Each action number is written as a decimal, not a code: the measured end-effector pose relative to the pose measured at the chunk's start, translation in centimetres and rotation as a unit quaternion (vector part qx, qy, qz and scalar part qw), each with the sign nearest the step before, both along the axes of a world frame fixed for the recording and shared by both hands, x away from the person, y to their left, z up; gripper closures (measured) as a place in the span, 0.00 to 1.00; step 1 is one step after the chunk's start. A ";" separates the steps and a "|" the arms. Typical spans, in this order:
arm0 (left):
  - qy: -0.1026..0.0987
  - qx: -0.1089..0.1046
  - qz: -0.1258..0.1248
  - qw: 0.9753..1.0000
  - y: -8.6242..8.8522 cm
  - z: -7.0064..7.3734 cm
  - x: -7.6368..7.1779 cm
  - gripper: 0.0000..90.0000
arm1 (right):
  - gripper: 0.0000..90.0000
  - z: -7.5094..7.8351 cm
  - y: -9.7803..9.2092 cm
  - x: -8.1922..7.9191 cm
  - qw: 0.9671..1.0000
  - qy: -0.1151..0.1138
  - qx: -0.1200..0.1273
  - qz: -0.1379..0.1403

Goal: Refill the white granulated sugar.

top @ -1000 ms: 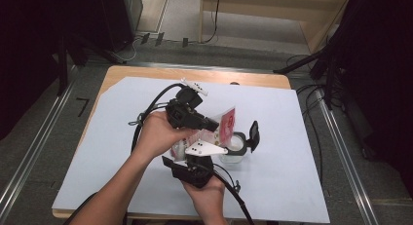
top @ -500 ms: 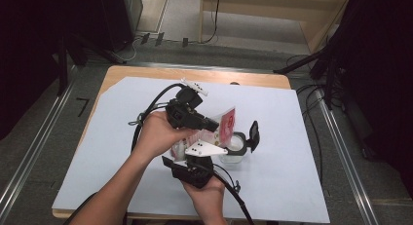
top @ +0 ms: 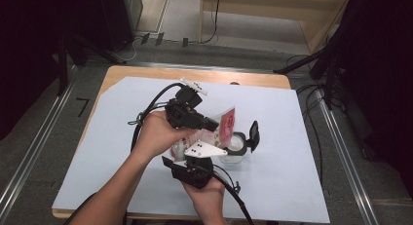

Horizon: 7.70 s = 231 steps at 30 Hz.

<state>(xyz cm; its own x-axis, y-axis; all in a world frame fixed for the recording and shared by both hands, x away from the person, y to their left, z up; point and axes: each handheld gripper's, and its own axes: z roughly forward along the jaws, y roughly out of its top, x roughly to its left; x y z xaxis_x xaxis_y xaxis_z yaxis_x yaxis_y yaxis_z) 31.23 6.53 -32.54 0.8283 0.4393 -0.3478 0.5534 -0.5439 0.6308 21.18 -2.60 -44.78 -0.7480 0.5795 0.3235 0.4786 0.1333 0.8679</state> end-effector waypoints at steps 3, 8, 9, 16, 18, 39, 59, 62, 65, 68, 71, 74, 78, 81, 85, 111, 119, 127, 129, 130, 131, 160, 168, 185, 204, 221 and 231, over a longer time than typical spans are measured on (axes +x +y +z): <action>-0.001 0.002 0.001 1.000 -0.2 0.0 0.0 0.96 | 0.70 0.0 0.0 0.0 1.000 0.002 0.001 0.001; 0.001 0.002 0.000 1.000 -0.2 -0.1 0.0 0.96 | 0.70 0.0 -0.2 0.1 1.000 0.006 0.000 0.002; 0.001 0.002 0.000 1.000 -0.2 -0.1 0.0 0.96 | 0.70 0.0 -0.2 0.1 1.000 0.006 0.000 0.002; 0.001 0.001 0.000 1.000 -0.2 0.0 0.0 0.96 | 0.70 0.1 -0.2 0.1 1.000 0.008 0.002 0.002; -0.001 -0.001 0.000 1.000 -0.3 -0.1 -0.1 0.96 | 0.70 0.0 -0.2 0.0 1.000 0.006 0.002 0.003; -0.008 0.002 -0.002 1.000 -0.5 -0.1 -0.1 0.96 | 0.69 -0.1 -0.3 0.0 1.000 0.010 0.000 0.001; -0.010 0.002 -0.001 1.000 -0.6 -0.1 -0.2 0.97 | 0.70 -0.1 -0.3 0.0 1.000 0.006 -0.003 -0.001; -0.010 0.002 -0.002 1.000 -0.6 -0.1 -0.2 0.97 | 0.70 -0.1 -0.4 0.0 1.000 0.006 -0.004 0.000; -0.011 0.001 -0.004 1.000 -0.7 -0.1 -0.2 0.97 | 0.70 -0.1 -0.4 0.0 1.000 0.004 -0.004 -0.001; -0.012 0.003 -0.005 1.000 -0.7 -0.1 -0.3 0.97 | 0.70 -0.1 -0.4 0.0 1.000 0.004 -0.002 -0.002; -0.010 0.001 -0.003 1.000 -0.7 -0.1 -0.2 0.97 | 0.70 -0.1 -0.4 0.0 1.000 0.005 -0.003 -0.002; -0.008 0.002 -0.003 1.000 -0.6 -0.1 -0.1 0.97 | 0.70 0.0 -0.4 0.0 1.000 0.007 -0.004 -0.002; -0.005 -0.004 -0.003 1.000 -0.6 -0.2 0.0 0.97 | 0.70 0.1 -0.4 0.0 1.000 0.012 -0.009 -0.001; -0.010 -0.001 -0.003 1.000 -0.7 -0.1 -0.2 0.97 | 0.70 0.1 -0.4 0.0 1.000 0.012 -0.010 -0.001; -0.013 0.001 -0.004 1.000 -0.8 0.0 -0.4 0.97 | 0.70 0.1 -0.4 0.0 1.000 0.012 -0.008 0.000; -0.031 0.001 0.003 1.000 -0.9 0.4 -0.8 0.97 | 0.70 0.4 -0.4 0.0 1.000 0.005 -0.003 -0.001; -0.028 0.007 0.000 1.000 -1.0 0.2 -0.7 0.97 | 0.70 0.2 -0.4 0.0 1.000 0.009 0.000 -0.003; -0.026 0.006 -0.002 1.000 -1.0 0.1 -0.7 0.96 | 0.70 0.2 -0.4 -0.1 1.000 0.009 -0.001 -0.004; -0.026 0.005 -0.003 1.000 -1.0 0.1 -0.7 0.96 | 0.70 0.2 -0.4 -0.1 1.000 0.008 0.000 -0.005; -0.026 0.004 -0.002 1.000 -1.0 0.1 -0.7 0.96 | 0.70 0.2 -0.4 -0.1 1.000 0.008 -0.001 -0.005; -0.026 0.004 -0.002 1.000 -1.0 0.1 -0.7 0.96 | 0.70 0.1 -0.4 -0.1 1.000 0.008 -0.001 -0.006; -0.025 0.003 -0.007 1.000 -1.1 0.0 -0.6 0.97 | 0.70 0.1 -0.2 -0.4 1.000 -0.011 -0.023 -0.014; -0.022 0.001 -0.001 1.000 -0.8 -0.1 -0.3 0.98 | 0.70 0.3 -0.3 -0.4 0.999 -0.011 -0.033 -0.011; -0.031 -0.001 -0.007 1.000 -1.0 -0.2 -0.3 0.99 | 0.70 0.5 -0.4 -0.3 0.999 0.001 -0.031 -0.015; -0.018 -0.010 0.005 1.000 -1.0 -0.3 -0.1 0.99 | 0.70 0.7 -0.5 -0.1 1.000 0.004 -0.027 -0.013; -0.016 -0.011 0.006 1.000 -1.0 -0.3 -0.1 0.98 | 0.70 0.7 -0.5 -0.1 1.000 0.000 -0.027 -0.012; -0.021 -0.007 0.002 1.000 -1.1 -0.2 -0.1 0.98 | 0.70 0.7 -0.4 -0.1 1.000 -0.001 -0.025 -0.014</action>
